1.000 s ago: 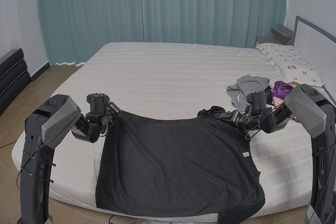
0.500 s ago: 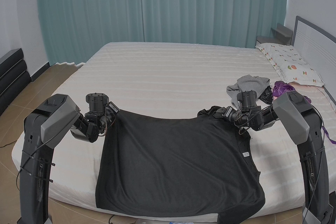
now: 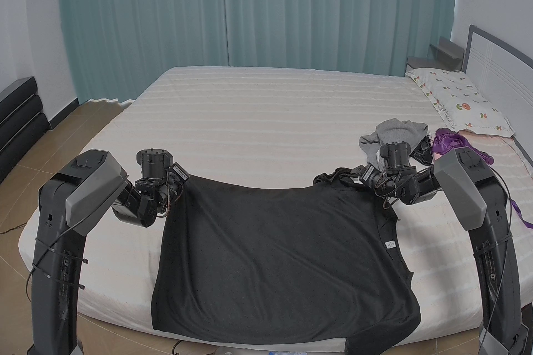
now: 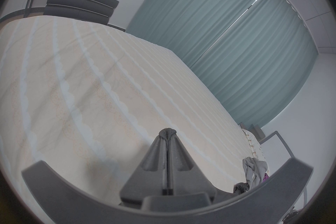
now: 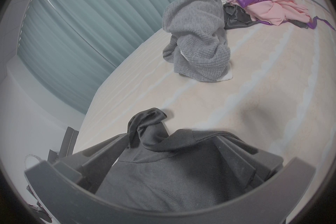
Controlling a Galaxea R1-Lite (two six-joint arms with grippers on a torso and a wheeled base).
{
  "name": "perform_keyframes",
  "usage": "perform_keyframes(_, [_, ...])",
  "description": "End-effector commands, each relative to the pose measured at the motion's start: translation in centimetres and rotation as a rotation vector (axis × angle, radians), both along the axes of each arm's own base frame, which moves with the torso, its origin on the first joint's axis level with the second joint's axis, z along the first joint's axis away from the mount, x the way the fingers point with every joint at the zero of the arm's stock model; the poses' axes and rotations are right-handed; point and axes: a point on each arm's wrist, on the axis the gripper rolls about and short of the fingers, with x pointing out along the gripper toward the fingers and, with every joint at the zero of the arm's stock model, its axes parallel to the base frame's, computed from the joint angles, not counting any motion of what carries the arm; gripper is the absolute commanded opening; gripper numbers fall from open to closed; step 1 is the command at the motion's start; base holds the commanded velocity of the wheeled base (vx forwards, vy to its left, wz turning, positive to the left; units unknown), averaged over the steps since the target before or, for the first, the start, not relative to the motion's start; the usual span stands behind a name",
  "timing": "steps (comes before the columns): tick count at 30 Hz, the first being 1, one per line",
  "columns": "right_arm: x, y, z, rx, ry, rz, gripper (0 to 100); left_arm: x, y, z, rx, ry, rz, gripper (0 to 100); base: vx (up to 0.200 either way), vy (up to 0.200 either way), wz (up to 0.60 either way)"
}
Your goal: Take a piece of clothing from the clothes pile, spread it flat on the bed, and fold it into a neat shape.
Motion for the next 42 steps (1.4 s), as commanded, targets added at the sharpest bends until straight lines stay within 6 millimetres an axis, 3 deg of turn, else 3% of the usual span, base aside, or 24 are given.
perform_keyframes(1, [0.5, -1.0, 1.6, 0.007, -0.042, -0.02, 100, 0.0, 0.0, 0.1, -0.001, -0.003, 0.001, 0, 0.0, 0.0, 0.0])
perform_keyframes(6, [0.8, -2.5, 0.3, 0.0, -0.026, -0.056, 100, 0.0, 0.0, 0.1, 0.0, -0.002, 0.002, 0, 0.0, 0.0, 0.0])
perform_keyframes(10, [1.0, -3.8, 1.3, -0.002, -0.046, -0.075, 100, 0.0, 0.0, 0.3, 0.0, -0.005, 0.002, 0, 0.0, 0.0, 0.0])
perform_keyframes(12, [0.7, -4.5, 3.2, 0.011, -0.064, -0.073, 100, 0.0, 0.0, 0.4, 0.0, -0.006, 0.002, 0, 0.0, 0.0, 0.0])
perform_keyframes(15, [0.0, -4.7, 3.3, 0.025, -0.047, -0.02, 100, 0.0, 0.0, 0.5, -0.001, -0.009, 0.002, 0, 0.0, 0.0, 0.0])
perform_keyframes(22, [-1.6, -4.6, -0.2, -0.102, 0.026, 0.18, 100, 0.0, 0.0, 0.8, -0.001, -0.014, 0.002, 0, 0.0, 0.0, 0.0])
perform_keyframes(25, [-1.4, -4.5, -1.4, -0.124, 0.01, 0.202, 100, 0.0, 0.0, 0.7, -0.001, -0.012, 0.002, 0, 0.0, 0.0, 0.0])
perform_keyframes(35, [-1.0, -4.8, -3.0, -0.167, -0.019, 0.225, 100, 0.0, 0.1, 0.4, -0.002, -0.006, 0.003, 0, 0.0, 0.0, 0.0])
perform_keyframes(36, [-1.0, -4.8, -3.2, -0.176, -0.021, 0.229, 0, 0.0, 0.1, 0.4, -0.002, -0.006, 0.003, 0, 0.0, 0.0, 0.0])
perform_keyframes(42, [-0.8, -4.9, -3.2, -0.183, -0.055, 0.228, 0, 0.0, 0.1, 0.6, -0.001, -0.009, 0.003, 0, 0.0, 0.0, 0.0])
